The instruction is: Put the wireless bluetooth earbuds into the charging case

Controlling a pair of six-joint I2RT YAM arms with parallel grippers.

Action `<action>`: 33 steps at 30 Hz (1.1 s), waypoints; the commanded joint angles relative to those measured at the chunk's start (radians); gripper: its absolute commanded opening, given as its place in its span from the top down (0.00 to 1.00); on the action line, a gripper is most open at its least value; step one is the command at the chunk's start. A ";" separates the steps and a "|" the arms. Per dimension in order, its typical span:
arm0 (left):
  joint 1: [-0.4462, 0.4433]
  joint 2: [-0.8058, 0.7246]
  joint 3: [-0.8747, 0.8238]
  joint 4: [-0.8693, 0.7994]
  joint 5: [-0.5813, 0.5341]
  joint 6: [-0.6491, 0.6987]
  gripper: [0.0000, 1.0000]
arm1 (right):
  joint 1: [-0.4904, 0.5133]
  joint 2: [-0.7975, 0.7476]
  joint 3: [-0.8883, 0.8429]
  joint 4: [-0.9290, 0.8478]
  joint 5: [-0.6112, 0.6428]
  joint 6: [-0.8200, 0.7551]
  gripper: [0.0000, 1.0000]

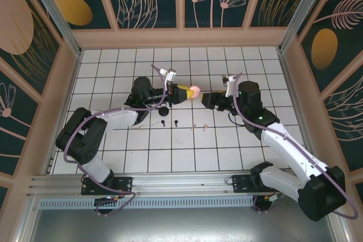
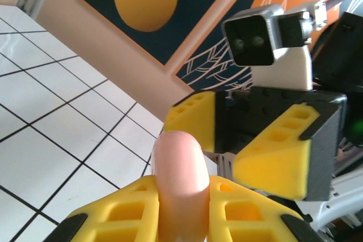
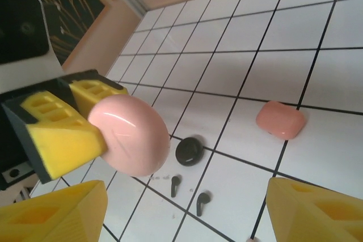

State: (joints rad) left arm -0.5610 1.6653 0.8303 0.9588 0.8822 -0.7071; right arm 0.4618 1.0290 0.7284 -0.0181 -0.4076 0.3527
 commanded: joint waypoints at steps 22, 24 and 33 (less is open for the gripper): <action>0.005 -0.002 0.050 -0.011 0.084 0.007 1.00 | -0.005 0.138 0.089 0.083 -0.018 -0.027 0.29; 0.004 -0.010 0.046 -0.008 0.084 0.006 1.00 | -0.016 0.139 0.076 0.085 0.001 -0.025 0.30; 0.004 -0.039 0.031 0.011 0.084 -0.006 1.00 | -0.109 0.107 0.014 0.092 0.004 0.031 0.33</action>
State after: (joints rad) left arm -0.5526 1.6615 0.8551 0.9226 0.9409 -0.7082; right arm 0.3599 1.1614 0.7563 0.0555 -0.4088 0.3649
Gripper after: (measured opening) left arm 0.187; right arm 0.674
